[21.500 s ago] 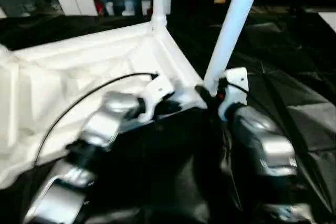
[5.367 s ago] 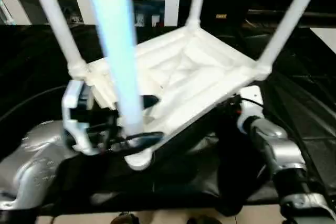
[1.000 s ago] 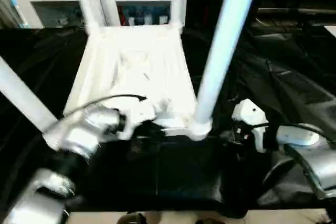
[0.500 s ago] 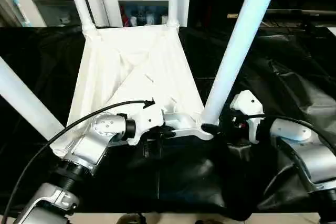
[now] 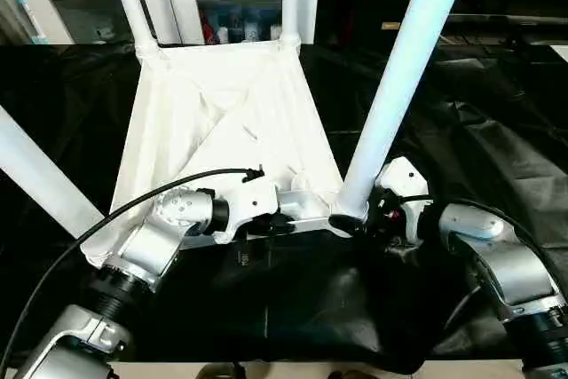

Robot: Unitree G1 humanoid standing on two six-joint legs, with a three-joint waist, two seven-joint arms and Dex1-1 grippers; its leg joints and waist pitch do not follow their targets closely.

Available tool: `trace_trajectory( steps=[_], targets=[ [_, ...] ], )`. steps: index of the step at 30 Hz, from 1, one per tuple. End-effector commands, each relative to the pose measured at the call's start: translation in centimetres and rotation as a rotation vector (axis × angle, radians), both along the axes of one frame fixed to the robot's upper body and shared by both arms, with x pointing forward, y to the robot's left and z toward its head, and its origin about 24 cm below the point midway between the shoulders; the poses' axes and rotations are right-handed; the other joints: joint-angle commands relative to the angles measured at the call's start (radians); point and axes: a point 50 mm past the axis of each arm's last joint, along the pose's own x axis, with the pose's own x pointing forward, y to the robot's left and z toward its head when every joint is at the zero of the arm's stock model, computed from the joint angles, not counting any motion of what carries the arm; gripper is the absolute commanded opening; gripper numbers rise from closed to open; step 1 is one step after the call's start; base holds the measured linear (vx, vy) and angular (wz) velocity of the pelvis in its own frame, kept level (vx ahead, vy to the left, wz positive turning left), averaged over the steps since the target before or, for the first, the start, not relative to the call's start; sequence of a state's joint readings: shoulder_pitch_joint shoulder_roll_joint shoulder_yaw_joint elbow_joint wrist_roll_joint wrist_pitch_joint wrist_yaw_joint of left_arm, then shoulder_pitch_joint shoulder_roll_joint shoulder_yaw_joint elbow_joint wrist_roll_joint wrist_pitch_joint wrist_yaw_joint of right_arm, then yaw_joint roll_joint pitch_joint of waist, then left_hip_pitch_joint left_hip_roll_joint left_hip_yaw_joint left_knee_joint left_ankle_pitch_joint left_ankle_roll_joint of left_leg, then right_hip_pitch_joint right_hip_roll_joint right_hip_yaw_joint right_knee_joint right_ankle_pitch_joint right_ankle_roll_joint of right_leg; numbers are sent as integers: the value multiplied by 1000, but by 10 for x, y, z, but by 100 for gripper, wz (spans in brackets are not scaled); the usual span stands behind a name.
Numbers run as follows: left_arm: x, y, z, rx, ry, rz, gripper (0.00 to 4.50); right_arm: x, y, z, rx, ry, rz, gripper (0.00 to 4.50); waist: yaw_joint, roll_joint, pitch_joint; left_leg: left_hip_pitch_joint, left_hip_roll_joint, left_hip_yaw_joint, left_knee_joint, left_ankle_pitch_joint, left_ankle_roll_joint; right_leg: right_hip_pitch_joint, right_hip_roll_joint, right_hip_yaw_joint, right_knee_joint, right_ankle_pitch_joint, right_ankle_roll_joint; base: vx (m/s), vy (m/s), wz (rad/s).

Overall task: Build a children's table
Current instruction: Rotate leg to tighten

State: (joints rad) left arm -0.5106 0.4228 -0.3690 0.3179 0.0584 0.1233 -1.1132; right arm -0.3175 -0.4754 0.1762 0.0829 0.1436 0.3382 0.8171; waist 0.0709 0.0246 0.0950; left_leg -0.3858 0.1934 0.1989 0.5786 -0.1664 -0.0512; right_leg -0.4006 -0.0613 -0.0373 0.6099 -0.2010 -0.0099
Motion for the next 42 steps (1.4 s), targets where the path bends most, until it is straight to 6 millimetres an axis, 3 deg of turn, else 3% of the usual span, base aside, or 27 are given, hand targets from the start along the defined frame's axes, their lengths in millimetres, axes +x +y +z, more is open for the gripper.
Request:
trace_trajectory(
  steps=[1,19,30,38,42],
  targets=[
    [-15,4,-29,131,124,-55,0,2,0,1,-23,-19,13,446,-6,-10,-55,22,39,-21,-67,-200,40,37,-73,45,-78,-182,-203,0,0,0],
    [-14,1,-30,123,141,-29,0,6,8,0,6,-43,17,446,-13,-9,-55,23,40,-20,-68,-209,41,36,-73,46,-79,-183,-216,0,0,0],
    [-9,4,-28,106,131,0,0,5,9,-1,7,-38,33,446,-13,-8,-48,25,41,-23,-74,-262,26,29,-75,47,-90,-285,-185,0,0,0],
    [-8,3,-28,109,114,10,0,6,9,-1,2,-40,34,446,-13,-8,-49,22,40,-22,-74,-233,36,31,-74,46,-86,-230,-198,0,0,0],
    [-5,4,-29,126,95,35,0,6,9,-1,1,-40,35,446,-13,-8,-44,24,41,-23,-78,-270,28,27,-76,47,-93,-293,-185,0,0,0]
  ],
)
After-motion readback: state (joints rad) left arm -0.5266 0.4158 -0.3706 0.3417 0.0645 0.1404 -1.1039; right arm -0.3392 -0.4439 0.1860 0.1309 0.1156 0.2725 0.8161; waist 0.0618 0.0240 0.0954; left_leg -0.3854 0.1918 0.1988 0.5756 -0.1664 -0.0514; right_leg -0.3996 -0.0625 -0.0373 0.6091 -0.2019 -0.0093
